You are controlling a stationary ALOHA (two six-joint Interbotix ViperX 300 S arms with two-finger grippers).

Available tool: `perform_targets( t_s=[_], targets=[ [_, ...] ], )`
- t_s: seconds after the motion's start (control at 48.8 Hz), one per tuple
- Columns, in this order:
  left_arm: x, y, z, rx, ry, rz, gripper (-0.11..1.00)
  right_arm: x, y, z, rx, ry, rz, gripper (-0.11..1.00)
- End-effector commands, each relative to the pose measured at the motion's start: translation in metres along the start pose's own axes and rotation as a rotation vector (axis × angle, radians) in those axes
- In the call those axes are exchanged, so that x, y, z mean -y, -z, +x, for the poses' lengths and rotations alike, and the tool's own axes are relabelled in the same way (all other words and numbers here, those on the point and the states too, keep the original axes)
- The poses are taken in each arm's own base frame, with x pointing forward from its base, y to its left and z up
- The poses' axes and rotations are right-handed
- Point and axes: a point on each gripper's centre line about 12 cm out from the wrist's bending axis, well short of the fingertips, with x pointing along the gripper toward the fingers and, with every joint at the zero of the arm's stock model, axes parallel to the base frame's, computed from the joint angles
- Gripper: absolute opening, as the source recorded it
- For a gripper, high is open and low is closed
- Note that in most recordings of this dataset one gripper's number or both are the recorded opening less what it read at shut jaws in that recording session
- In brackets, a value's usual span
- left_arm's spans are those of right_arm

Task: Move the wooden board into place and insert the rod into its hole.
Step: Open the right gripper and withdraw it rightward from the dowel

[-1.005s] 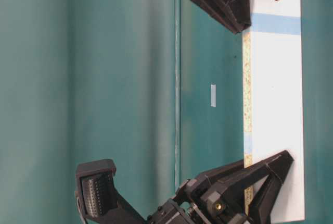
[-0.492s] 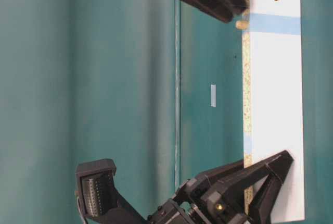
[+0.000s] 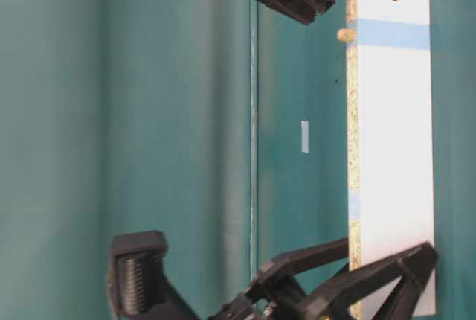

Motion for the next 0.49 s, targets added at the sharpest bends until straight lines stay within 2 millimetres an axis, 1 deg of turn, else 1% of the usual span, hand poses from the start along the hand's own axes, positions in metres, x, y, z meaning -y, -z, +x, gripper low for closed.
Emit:
perform_targets(
  t_s=[0.0, 0.185, 0.349, 0.472],
  targets=[
    [0.002, -0.013, -0.015, 0.038, 0.005, 0.004, 0.78, -0.002, -0.01, -0.002, 0.033, -0.005, -0.003, 0.5],
    [0.002, -0.018, -0.031, 0.066, 0.008, 0.003, 0.78, -0.003, -0.009, -0.005, 0.031, -0.007, -0.006, 0.5],
    [0.002, -0.021, -0.045, 0.084, 0.01, 0.003, 0.77, -0.003, -0.01, -0.017, 0.041, -0.003, -0.004, 0.53],
    [0.002, -0.018, -0.05, 0.076, 0.011, 0.003, 0.77, -0.003, -0.007, -0.026, 0.023, 0.006, -0.008, 0.56]
  ],
)
